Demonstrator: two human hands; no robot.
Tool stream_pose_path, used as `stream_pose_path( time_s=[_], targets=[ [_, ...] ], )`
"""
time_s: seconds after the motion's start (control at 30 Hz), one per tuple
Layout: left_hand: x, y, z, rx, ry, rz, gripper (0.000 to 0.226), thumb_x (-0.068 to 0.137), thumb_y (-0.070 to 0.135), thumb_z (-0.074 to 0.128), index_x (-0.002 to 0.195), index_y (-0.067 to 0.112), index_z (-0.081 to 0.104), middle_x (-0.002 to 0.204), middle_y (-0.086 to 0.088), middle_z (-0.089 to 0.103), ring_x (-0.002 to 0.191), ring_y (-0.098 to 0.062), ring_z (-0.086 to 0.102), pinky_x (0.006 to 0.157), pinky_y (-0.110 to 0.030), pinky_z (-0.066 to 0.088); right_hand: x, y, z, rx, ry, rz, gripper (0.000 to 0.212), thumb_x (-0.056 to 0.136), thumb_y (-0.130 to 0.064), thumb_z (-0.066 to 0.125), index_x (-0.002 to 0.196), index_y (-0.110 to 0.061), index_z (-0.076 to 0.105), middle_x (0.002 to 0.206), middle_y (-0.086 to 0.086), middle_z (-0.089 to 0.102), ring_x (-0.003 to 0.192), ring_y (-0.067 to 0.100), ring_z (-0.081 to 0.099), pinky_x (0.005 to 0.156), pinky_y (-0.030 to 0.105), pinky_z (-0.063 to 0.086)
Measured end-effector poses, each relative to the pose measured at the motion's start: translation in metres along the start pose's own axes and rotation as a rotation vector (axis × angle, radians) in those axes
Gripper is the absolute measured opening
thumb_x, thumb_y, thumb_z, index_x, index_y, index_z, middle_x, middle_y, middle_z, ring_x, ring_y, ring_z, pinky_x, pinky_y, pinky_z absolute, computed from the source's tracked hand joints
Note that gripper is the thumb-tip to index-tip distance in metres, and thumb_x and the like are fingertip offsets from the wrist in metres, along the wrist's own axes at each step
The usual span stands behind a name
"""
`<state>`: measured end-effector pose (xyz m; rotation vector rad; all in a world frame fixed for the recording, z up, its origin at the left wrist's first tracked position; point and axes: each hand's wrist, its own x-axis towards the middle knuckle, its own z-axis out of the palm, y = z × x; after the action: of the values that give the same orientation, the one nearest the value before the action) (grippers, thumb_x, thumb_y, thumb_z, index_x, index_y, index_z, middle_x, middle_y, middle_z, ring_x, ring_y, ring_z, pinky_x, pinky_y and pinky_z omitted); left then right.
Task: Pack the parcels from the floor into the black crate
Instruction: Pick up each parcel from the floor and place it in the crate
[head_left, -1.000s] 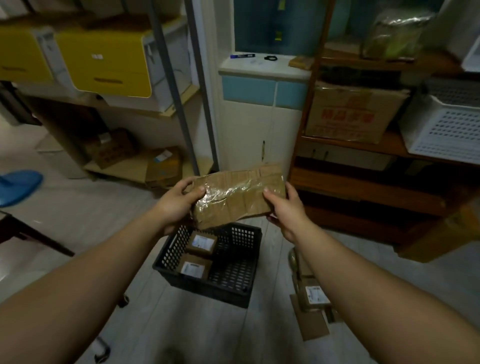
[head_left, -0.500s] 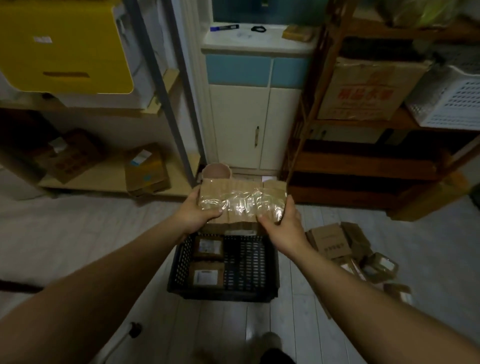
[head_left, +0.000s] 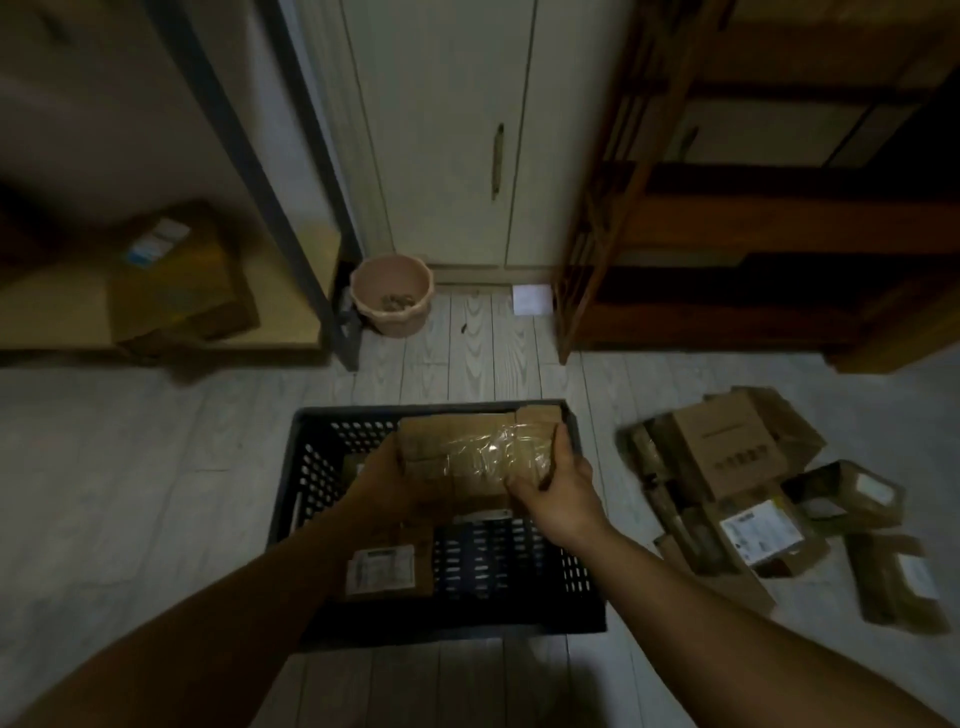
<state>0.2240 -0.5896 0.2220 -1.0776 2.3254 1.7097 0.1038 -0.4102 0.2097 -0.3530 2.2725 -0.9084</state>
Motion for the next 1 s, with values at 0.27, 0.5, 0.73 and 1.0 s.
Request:
stream_pose_path(
  time_s=[0.27, 0.5, 0.73, 1.0],
  targets=[
    [0.128, -0.164, 0.085, 0.396, -0.061, 0.102, 0.049, 0.084, 0.022, 0.069, 0.127, 0.017, 0.046, 0.134, -0.006, 0.048, 0.126, -0.020, 0.044, 0.109, -0.036, 0.032, 0.126, 0.137, 0.115, 0.038, 0.058, 0.078, 0.095, 0.083, -0.039, 0.067, 0.148, -0.043, -0.002, 0.141, 0.012, 0.030, 0.117, 0.032, 0.048, 0.094, 0.035, 0.039],
    [0.213, -0.257, 0.126, 0.577, -0.121, -0.091, 0.112, 0.076, 0.050, 0.070, 0.146, 0.032, -0.016, 0.154, -0.014, 0.016, 0.132, -0.030, 0.035, 0.104, -0.040, 0.033, 0.214, 0.191, 0.166, 0.055, 0.049, 0.152, 0.097, 0.081, -0.034, 0.069, 0.147, -0.044, -0.002, 0.143, 0.012, 0.025, 0.120, 0.033, 0.044, 0.092, 0.038, 0.041],
    [0.235, -0.293, 0.141, 0.799, -0.026, -0.010, 0.107, 0.074, 0.060, 0.064, 0.149, 0.023, -0.003, 0.154, -0.014, 0.011, 0.140, -0.033, 0.016, 0.113, -0.047, 0.017, 0.237, 0.214, 0.186, 0.063, 0.013, 0.231, 0.102, 0.081, -0.030, 0.070, 0.146, -0.044, -0.007, 0.147, 0.013, 0.018, 0.125, 0.034, 0.039, 0.101, 0.042, 0.040],
    [0.255, -0.321, 0.149, 0.924, 0.073, 0.139, 0.105, 0.077, 0.059, 0.061, 0.149, 0.019, -0.006, 0.158, -0.009, 0.001, 0.144, -0.030, -0.010, 0.113, -0.054, -0.002, 0.267, 0.230, 0.208, 0.030, 0.054, 0.165, 0.101, 0.085, -0.027, 0.067, 0.145, -0.047, -0.011, 0.152, 0.013, 0.015, 0.127, 0.034, 0.039, 0.091, 0.035, 0.041]
  ],
)
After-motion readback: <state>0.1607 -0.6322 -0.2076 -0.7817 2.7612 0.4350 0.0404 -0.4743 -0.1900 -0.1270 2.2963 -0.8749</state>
